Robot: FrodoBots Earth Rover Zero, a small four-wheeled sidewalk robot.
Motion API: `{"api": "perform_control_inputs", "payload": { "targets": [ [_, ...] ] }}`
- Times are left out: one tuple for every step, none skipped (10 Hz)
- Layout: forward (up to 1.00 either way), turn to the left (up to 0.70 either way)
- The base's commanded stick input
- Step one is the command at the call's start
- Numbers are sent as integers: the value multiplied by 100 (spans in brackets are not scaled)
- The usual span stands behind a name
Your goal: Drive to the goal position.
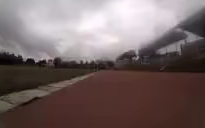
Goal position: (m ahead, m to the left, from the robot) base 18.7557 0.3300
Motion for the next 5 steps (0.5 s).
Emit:
{"api": "perform_control_inputs", "payload": {
  "targets": [
    [70, 12],
    [70, 10],
    [70, 5],
    [70, -6],
    [70, -28]
  ]
}}
